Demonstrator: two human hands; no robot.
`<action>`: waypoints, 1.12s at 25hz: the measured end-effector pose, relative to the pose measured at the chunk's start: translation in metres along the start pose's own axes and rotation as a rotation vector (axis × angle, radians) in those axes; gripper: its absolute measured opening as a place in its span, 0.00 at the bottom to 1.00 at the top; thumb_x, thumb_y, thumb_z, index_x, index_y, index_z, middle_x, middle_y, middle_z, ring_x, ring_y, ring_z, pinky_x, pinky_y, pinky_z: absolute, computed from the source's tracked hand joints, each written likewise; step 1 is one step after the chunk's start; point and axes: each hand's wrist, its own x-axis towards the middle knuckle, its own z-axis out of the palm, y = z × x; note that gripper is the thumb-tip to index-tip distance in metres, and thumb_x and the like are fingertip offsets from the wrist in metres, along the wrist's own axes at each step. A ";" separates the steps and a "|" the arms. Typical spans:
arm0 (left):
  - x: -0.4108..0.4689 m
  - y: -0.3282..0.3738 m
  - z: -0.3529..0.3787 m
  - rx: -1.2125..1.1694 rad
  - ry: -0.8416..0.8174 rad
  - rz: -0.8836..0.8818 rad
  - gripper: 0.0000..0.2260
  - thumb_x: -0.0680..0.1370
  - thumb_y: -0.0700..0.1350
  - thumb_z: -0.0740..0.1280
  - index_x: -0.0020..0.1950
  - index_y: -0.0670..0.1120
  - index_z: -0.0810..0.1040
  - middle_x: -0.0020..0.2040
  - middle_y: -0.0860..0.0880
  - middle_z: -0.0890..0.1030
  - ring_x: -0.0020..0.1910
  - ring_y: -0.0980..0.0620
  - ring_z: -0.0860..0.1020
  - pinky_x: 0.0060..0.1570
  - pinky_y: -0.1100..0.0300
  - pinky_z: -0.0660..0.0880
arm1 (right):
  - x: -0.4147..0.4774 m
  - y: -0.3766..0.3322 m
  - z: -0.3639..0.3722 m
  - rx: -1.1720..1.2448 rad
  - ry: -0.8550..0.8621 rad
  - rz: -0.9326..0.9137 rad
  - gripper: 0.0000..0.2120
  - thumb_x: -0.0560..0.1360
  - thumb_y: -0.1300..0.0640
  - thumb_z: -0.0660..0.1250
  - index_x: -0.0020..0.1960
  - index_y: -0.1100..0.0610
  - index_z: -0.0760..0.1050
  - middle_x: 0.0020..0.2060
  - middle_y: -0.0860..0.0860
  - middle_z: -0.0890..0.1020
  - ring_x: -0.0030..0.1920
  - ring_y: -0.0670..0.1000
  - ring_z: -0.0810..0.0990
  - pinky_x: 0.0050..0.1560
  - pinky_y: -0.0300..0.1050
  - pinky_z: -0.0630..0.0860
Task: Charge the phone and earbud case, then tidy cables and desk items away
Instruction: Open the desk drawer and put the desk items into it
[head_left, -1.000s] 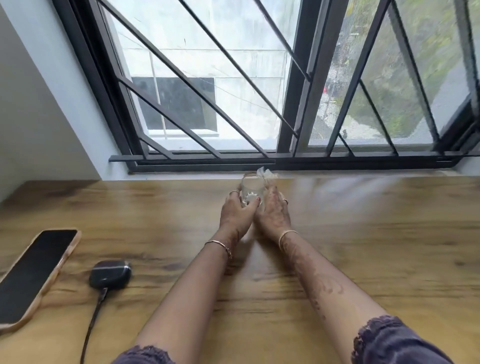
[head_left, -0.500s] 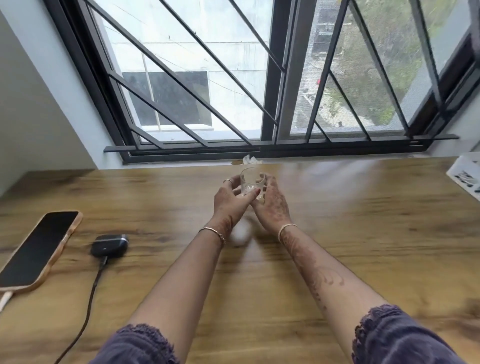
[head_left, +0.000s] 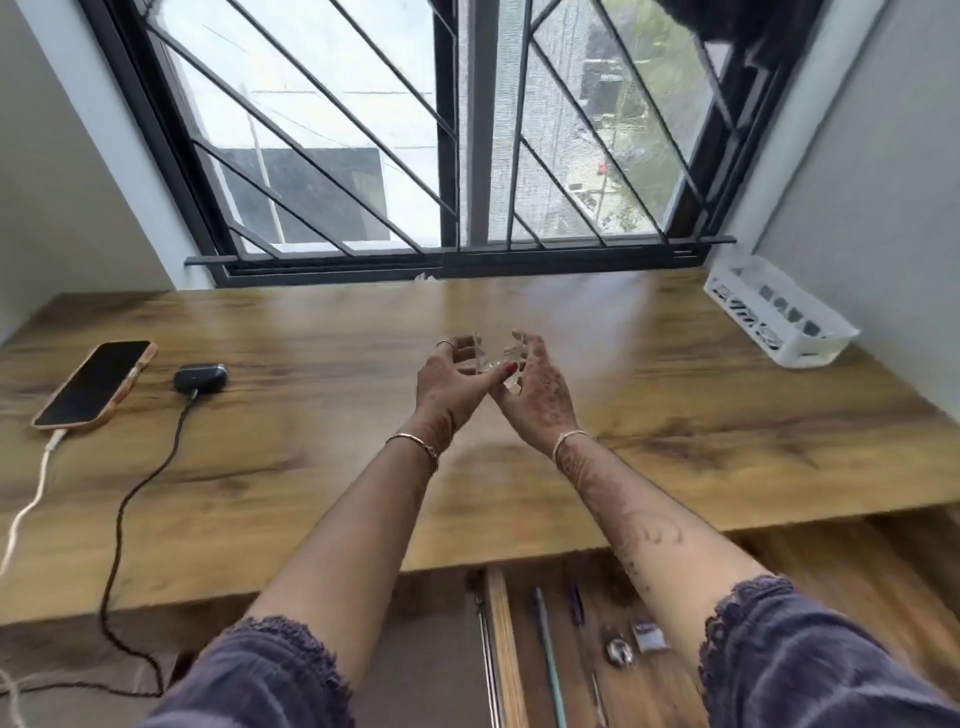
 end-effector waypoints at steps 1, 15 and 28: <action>-0.020 0.006 0.008 0.001 -0.018 -0.001 0.29 0.67 0.50 0.78 0.65 0.46 0.74 0.58 0.49 0.79 0.49 0.54 0.80 0.58 0.56 0.77 | -0.017 0.002 -0.016 -0.011 0.004 0.004 0.32 0.72 0.44 0.68 0.69 0.55 0.61 0.61 0.55 0.77 0.58 0.57 0.78 0.58 0.53 0.75; -0.204 0.001 0.127 -0.016 -0.223 -0.045 0.28 0.63 0.49 0.80 0.61 0.50 0.77 0.54 0.49 0.82 0.49 0.53 0.82 0.55 0.53 0.79 | -0.215 0.063 -0.159 -0.119 0.023 0.162 0.32 0.69 0.46 0.69 0.70 0.47 0.62 0.58 0.51 0.80 0.58 0.56 0.79 0.56 0.47 0.74; -0.214 -0.060 0.206 0.014 -0.425 -0.209 0.14 0.69 0.46 0.75 0.53 0.51 0.80 0.51 0.50 0.84 0.51 0.55 0.81 0.49 0.58 0.80 | -0.235 0.166 -0.204 -0.192 0.122 0.540 0.29 0.63 0.46 0.77 0.59 0.49 0.69 0.53 0.48 0.83 0.55 0.51 0.81 0.51 0.40 0.75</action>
